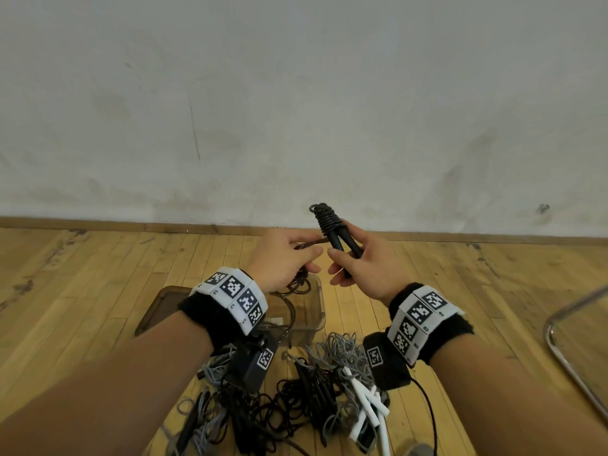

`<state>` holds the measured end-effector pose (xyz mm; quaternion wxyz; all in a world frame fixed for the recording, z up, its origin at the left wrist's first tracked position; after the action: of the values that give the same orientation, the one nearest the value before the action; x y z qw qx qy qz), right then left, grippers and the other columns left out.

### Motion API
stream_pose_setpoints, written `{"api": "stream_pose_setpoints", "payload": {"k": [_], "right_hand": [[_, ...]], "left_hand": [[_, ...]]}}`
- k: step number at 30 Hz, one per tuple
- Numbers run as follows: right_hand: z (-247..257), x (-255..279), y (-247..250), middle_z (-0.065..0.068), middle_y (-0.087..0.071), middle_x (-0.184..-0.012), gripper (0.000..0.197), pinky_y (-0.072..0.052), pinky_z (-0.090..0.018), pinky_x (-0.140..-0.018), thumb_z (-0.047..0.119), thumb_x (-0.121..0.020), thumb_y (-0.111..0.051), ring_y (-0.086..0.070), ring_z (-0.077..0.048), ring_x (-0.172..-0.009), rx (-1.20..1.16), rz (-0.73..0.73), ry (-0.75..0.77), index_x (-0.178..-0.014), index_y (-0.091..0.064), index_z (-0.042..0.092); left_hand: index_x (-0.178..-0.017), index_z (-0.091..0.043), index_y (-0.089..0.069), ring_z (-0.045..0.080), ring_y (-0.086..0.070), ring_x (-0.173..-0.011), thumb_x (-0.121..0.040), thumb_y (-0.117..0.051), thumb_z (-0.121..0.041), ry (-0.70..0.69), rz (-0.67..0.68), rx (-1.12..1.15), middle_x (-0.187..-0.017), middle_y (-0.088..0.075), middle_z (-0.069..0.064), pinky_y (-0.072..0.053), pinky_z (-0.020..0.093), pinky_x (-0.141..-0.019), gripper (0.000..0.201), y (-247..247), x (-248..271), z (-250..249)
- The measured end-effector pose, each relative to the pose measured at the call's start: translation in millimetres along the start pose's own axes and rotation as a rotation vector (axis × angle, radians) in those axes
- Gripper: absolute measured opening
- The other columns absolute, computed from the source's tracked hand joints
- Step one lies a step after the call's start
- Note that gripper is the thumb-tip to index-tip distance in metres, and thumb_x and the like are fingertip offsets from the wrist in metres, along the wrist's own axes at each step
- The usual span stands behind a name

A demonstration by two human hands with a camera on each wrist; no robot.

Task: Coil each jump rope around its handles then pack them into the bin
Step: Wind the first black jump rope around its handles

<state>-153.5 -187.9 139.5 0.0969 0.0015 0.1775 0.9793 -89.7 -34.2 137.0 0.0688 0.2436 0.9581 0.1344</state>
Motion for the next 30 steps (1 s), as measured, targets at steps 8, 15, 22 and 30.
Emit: {"api": "stream_pose_setpoints", "payload": {"k": [8, 15, 22, 30], "right_hand": [[3, -3, 12, 0.010, -0.071, -0.096, 0.058, -0.043, -0.013, -0.057, 0.021, -0.098, -0.062, -0.063, -0.006, -0.065, 0.339, -0.178, 0.118, -0.151, -0.044, 0.033], [7, -1, 2, 0.010, -0.061, -0.085, 0.042, -0.039, -0.022, -0.056, 0.040, -0.109, -0.035, -0.055, -0.006, -0.064, 0.360, -0.127, 0.150, -0.151, -0.033, 0.038], [6, 0, -3, 0.002, -0.061, -0.094, 0.041, -0.051, -0.020, -0.070, 0.029, -0.110, -0.033, -0.056, -0.003, -0.074, 0.158, -0.023, 0.166, -0.148, -0.034, 0.046], [8, -2, -8, 0.003, -0.057, -0.090, 0.038, -0.049, -0.034, -0.074, 0.038, -0.108, -0.042, -0.051, -0.010, -0.080, -0.019, -0.049, 0.136, -0.142, -0.047, 0.054]], "left_hand": [[-0.139, -0.025, -0.061, 0.007, -0.061, -0.060, -0.100, -0.064, -0.029, -0.051, -0.061, 0.000, -0.061, -0.064, -0.009, -0.050, 0.016, -0.063, 0.040, -2, 1, -7], [-0.132, -0.023, -0.067, 0.012, -0.057, -0.057, -0.102, -0.059, -0.030, -0.061, -0.170, 0.076, -0.058, -0.061, 0.001, -0.051, 0.027, -0.067, 0.031, 0, -1, -8], [-0.126, -0.018, -0.072, 0.010, -0.064, -0.055, -0.101, -0.062, -0.032, -0.016, -0.199, 0.140, -0.063, -0.069, 0.002, -0.054, 0.021, -0.062, 0.031, 5, -1, -3], [-0.127, -0.023, -0.072, 0.004, -0.050, -0.041, -0.099, -0.062, -0.044, -0.035, -0.260, 0.099, -0.059, -0.064, 0.007, -0.040, 0.012, -0.047, 0.037, 8, 4, -8]]}}
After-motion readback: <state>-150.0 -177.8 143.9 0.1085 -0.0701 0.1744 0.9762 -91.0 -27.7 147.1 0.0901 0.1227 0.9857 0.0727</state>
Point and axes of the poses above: each hand's wrist, its own x-axis away from the middle knuckle, its own y-axis out of the back of the hand, z = x × y, the point moved 5 cm from there along -x, towards the middle knuckle
